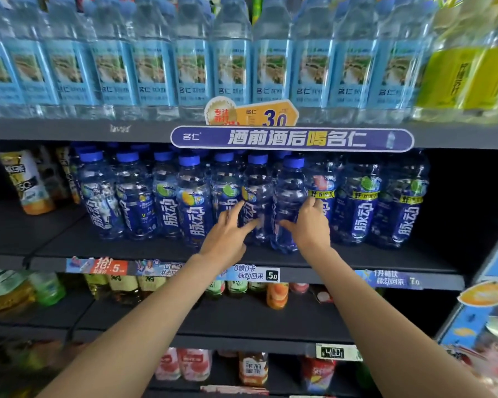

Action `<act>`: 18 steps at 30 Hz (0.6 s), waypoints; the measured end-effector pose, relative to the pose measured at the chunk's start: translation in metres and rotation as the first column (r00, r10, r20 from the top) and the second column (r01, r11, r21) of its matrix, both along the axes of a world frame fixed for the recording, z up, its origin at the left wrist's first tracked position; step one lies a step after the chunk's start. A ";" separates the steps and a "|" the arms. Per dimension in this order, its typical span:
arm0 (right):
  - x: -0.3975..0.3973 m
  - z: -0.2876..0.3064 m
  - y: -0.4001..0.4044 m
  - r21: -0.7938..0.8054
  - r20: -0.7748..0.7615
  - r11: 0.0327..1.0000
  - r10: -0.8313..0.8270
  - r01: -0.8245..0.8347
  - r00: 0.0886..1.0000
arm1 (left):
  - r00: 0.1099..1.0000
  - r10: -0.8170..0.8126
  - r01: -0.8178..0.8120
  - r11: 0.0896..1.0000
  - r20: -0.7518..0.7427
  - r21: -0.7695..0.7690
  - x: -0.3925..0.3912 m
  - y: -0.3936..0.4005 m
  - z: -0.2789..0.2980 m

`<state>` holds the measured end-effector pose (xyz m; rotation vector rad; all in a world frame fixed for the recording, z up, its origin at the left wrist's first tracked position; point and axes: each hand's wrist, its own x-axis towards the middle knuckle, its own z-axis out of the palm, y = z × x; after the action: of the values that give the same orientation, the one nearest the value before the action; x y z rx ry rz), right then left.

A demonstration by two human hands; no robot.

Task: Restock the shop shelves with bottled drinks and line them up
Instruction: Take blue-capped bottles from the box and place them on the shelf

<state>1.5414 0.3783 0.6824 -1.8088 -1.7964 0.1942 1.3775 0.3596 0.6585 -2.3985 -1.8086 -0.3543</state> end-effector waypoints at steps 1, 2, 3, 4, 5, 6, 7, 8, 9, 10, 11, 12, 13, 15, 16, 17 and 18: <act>-0.002 -0.001 0.001 0.004 -0.010 1.000 -0.013 0.013 1.000 | 1.000 -0.003 0.003 1.000 -0.007 -0.009 -0.001 0.000 -0.003; -0.004 -0.002 0.000 0.012 -0.033 1.000 -0.025 0.025 0.999 | 1.000 -0.006 0.006 1.000 -0.005 -0.010 -0.003 0.001 -0.005; -0.006 -0.004 -0.002 0.051 -0.055 0.998 -0.036 0.039 0.998 | 1.000 -0.012 0.012 1.000 0.009 0.009 -0.005 0.000 -0.007; -0.008 -0.005 -0.005 0.140 -0.064 0.989 -0.047 0.056 0.997 | 0.999 -0.019 0.017 0.999 0.037 0.044 -0.007 -0.001 -0.010; -0.014 -0.004 -0.007 0.265 -0.051 0.962 -0.049 0.061 0.997 | 0.996 -0.022 0.013 0.996 0.090 0.090 -0.010 -0.003 -0.011; -0.021 -0.003 -0.010 0.402 -0.031 0.915 -0.031 0.041 0.999 | 0.986 -0.022 -0.001 0.990 0.163 0.142 -0.013 -0.007 -0.012; -0.032 0.000 -0.013 0.530 -0.011 0.848 0.013 -0.005 1.000 | 0.970 -0.033 -0.016 0.980 0.240 0.200 -0.018 -0.012 -0.013; -0.045 0.004 -0.017 0.619 0.015 0.781 0.088 -0.078 0.996 | 0.952 -0.057 -0.027 0.964 0.301 0.266 -0.024 -0.017 -0.014; -0.060 0.009 -0.021 0.663 0.047 0.730 0.182 -0.167 0.982 | 0.939 -0.080 -0.036 0.944 0.334 0.329 -0.034 -0.023 -0.018; -0.077 0.012 -0.024 0.665 0.070 0.704 0.276 -0.251 0.959 | 0.934 -0.089 -0.048 0.927 0.345 0.371 -0.047 -0.030 -0.022; -0.094 0.013 -0.028 0.646 0.081 0.693 0.355 -0.320 0.932 | 0.933 -0.078 -0.068 0.920 0.352 0.385 -0.062 -0.039 -0.027; -0.111 0.013 -0.031 0.616 0.082 0.693 0.416 -0.374 0.906 | 0.928 -0.051 -0.098 0.922 0.368 0.375 -0.080 -0.048 -0.032; -0.128 0.012 -0.034 0.586 0.085 0.691 0.467 -0.423 0.880 | 0.921 -0.012 -0.136 0.927 0.390 0.350 -0.100 -0.057 -0.037; -0.166 0.006 -0.044 0.513 0.124 0.671 0.559 -0.535 0.820 | 0.897 0.094 -0.228 0.935 0.432 0.271 -0.145 -0.079 -0.047; -0.186 0.003 -0.049 0.469 0.155 0.655 0.600 -0.593 0.785 | 0.881 0.158 -0.282 0.932 0.447 0.227 -0.170 -0.090 -0.053; -0.208 -0.002 -0.054 0.415 0.187 0.635 0.641 -0.651 0.744 | 0.858 0.226 -0.342 0.922 0.462 0.183 -0.195 -0.104 -0.059; -0.233 -0.008 -0.061 0.357 0.219 0.609 0.682 -0.708 0.697 | 0.826 0.298 -0.406 0.904 0.478 0.138 -0.220 -0.120 -0.066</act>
<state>1.3085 0.3170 0.6744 -0.7433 -2.3019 0.0350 1.1577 0.2395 0.5928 -1.8652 -2.1915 -1.0821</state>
